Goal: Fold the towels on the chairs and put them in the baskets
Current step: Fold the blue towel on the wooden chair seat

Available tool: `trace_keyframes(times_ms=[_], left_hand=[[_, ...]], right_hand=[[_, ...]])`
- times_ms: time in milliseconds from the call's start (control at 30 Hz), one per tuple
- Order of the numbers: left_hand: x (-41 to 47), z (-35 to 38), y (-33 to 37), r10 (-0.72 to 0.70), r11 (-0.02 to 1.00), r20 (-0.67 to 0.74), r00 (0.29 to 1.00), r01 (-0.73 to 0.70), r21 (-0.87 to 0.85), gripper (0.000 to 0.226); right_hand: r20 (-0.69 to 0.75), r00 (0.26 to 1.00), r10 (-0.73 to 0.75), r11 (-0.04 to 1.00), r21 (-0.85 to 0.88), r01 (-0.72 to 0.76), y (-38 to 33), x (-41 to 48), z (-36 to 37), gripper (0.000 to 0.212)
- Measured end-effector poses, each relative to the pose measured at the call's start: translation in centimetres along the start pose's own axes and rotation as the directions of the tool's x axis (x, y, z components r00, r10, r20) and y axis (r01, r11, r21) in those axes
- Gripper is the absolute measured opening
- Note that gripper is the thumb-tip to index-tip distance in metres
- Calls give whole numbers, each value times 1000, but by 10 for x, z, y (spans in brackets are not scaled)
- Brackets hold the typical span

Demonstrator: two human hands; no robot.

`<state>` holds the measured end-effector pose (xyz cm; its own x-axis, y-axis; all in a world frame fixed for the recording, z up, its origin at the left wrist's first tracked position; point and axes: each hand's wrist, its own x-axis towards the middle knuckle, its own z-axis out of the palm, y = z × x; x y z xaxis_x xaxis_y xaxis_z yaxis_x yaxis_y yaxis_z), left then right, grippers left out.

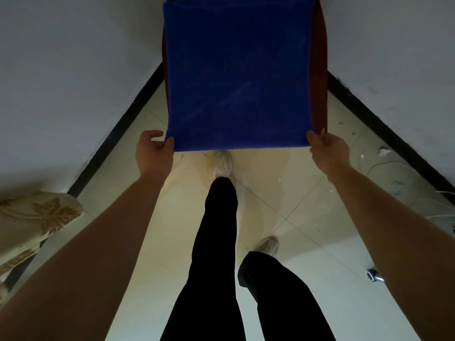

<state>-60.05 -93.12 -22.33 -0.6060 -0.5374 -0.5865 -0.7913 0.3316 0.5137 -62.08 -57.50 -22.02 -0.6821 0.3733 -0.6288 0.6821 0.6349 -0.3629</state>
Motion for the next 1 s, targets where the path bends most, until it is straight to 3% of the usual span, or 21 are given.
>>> trace_keyframes(times_ms=[67,133,233,333,433,500,633,767,867,1000], left_hand=[[-1,4,-5,-87,995,10,996,86,60,39],[-1,9,-9,-228,972,17,973,227,65,45],[-2,13,-11,-413,900,54,909,417,-131,48],[-7,10,-16,-476,846,88,875,483,-225,48],[-14,4,-16,-533,801,119,838,544,-250,23],[-18,-4,-8,-538,789,128,833,551,-273,12],[-7,-20,24,-489,722,158,858,500,-479,30],[16,-29,77,-396,605,225,890,438,-665,23],[48,-24,116,-322,624,257,911,408,-667,4],[96,-16,157,-239,586,316,918,396,-707,6]], right_hand=[[75,996,57,982,-182,-42,8,0,5,54],[126,979,160,970,-202,-132,17,3,11,54],[135,948,289,954,40,-296,17,-1,17,41],[195,887,419,808,364,-462,14,-12,14,24],[281,840,465,675,502,-541,12,-23,5,18],[333,830,448,585,593,-553,5,-29,-6,22],[377,858,348,420,756,-503,-23,-28,-33,31],[418,878,232,266,841,-471,-66,4,-54,25],[387,902,192,271,862,-428,-102,37,-64,11],[309,932,189,326,876,-356,-144,78,-66,5]])
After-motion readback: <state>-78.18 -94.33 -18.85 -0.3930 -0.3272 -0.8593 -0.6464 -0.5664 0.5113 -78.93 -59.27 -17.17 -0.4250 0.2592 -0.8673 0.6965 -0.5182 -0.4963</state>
